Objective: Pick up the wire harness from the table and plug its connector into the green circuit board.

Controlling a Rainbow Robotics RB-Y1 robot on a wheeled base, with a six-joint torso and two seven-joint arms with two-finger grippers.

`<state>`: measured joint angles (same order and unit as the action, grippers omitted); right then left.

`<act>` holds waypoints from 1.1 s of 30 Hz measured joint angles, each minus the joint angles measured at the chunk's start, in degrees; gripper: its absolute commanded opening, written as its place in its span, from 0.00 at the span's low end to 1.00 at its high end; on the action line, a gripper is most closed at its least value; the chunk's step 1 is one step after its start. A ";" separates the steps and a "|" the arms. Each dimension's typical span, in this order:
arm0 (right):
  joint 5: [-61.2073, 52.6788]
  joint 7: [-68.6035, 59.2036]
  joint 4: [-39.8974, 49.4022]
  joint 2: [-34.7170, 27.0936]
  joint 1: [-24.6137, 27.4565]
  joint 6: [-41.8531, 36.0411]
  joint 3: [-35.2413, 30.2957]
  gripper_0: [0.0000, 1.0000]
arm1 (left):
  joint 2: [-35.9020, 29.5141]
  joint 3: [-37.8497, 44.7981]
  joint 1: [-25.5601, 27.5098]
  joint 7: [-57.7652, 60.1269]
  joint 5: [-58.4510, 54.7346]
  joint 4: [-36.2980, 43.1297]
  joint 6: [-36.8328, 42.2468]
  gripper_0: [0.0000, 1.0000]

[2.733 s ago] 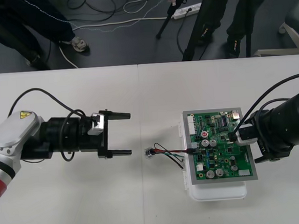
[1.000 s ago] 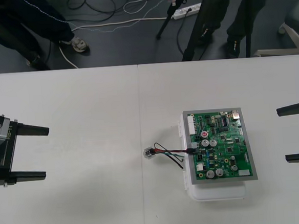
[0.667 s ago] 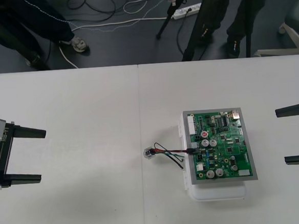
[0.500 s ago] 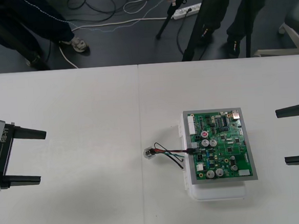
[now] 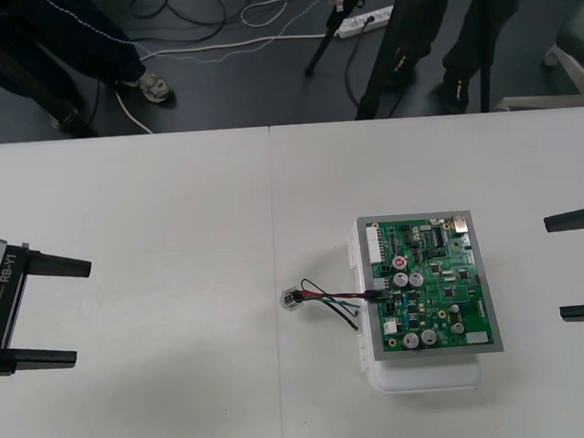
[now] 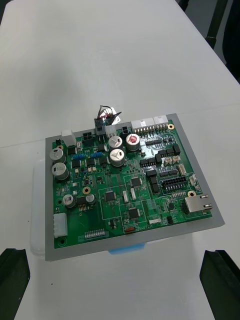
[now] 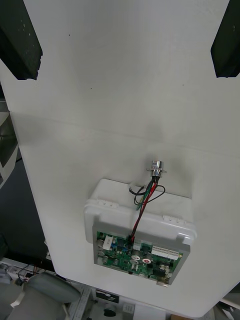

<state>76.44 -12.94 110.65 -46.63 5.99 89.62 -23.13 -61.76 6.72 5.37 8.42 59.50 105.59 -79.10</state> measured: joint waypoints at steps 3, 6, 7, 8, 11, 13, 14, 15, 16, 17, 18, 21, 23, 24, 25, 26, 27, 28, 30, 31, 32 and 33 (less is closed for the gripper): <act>-0.09 0.01 -0.08 0.03 0.00 0.00 0.00 1.00 | 0.00 0.52 0.00 -0.02 0.00 0.00 -0.03 1.00; -1.68 0.02 -0.08 0.11 0.00 0.00 0.01 1.00 | 0.00 1.28 0.00 -0.04 -0.01 0.00 -0.12 1.00; -2.61 0.02 -0.09 0.15 0.00 0.00 0.06 1.00 | 0.00 1.44 0.00 -0.05 -0.01 0.00 -0.15 1.00; -3.43 0.02 -0.09 0.19 0.00 0.00 0.14 1.00 | 0.00 1.52 0.00 -0.06 -0.01 0.00 -0.20 1.00; -4.71 0.02 -0.09 0.25 0.00 0.00 0.62 1.00 | 0.05 1.56 0.00 -0.09 0.01 0.00 -0.31 1.00; -5.11 0.02 -0.09 0.25 0.00 0.00 1.10 1.00 | 0.14 1.63 0.00 -0.14 0.26 0.00 -0.37 1.00; -5.13 0.02 -0.09 0.25 0.00 0.00 1.34 1.00 | 0.22 1.69 0.00 -0.19 0.49 0.00 -0.40 1.00; -5.14 0.02 -0.09 0.26 0.00 0.00 1.58 1.00 | 0.31 1.76 0.00 -0.25 0.81 0.00 -0.44 1.00; -5.14 0.02 -0.09 0.28 0.00 0.00 1.82 1.00 | 0.39 1.79 0.00 -0.30 1.20 0.00 -0.48 1.00; -5.14 0.02 -0.09 0.33 0.00 0.00 2.08 1.00 | 0.45 1.80 0.00 -0.31 1.62 0.00 -0.52 1.00; -5.14 0.02 -0.09 0.42 -0.01 0.00 2.33 1.00 | 0.50 1.85 0.00 -0.31 2.00 0.00 -0.55 1.00; -5.14 0.02 -0.10 0.88 -0.14 0.00 3.11 1.00 | 0.65 3.18 0.00 -0.31 3.81 -0.01 -0.71 1.00; -5.14 0.02 -0.10 1.25 -0.37 0.00 3.56 1.00 | 1.21 4.87 0.00 -0.31 4.79 0.00 -1.31 1.00; -5.14 0.02 -0.10 1.42 -0.53 0.00 3.75 1.00 | 1.72 5.67 0.00 -0.31 5.27 0.01 -1.80 1.00; -5.14 0.02 -0.10 1.57 -0.70 0.00 3.94 1.00 | 2.37 6.42 -0.01 -0.31 5.71 0.01 -2.38 1.00; -5.14 0.02 -0.10 1.71 -0.89 0.00 4.16 1.00 | 3.07 7.01 -0.05 -0.32 6.10 0.02 -3.06 1.00; -5.14 0.02 -0.11 1.82 -1.05 0.00 4.39 1.00 | 3.80 7.40 -0.14 -0.32 6.48 0.03 -3.83 1.00; -5.14 0.02 -0.11 1.91 -1.19 0.00 4.67 1.00 | 4.55 7.64 -0.36 -0.32 6.90 0.03 -4.66 1.00; -5.14 0.02 -0.12 2.04 -1.45 0.00 5.27 1.00 | 5.94 7.78 -1.02 -0.32 7.36 0.03 -6.00 1.00; -5.14 0.02 -0.12 2.05 -1.56 0.00 5.54 1.00 | 6.43 7.78 -1.37 -0.32 7.44 0.03 -6.51 1.00; -5.14 0.02 -0.12 2.06 -1.70 0.00 5.81 1.00 | 6.86 7.78 -1.73 -0.32 7.49 0.03 -6.97 1.00; -5.12 0.02 -0.13 2.07 -1.87 0.00 6.03 1.00 | 7.12 7.78 -2.01 -0.32 7.54 0.03 -7.31 1.00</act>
<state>71.32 -12.92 110.52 -44.56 4.12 89.62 -17.10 -54.64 14.50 3.36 8.11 67.04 105.62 -86.41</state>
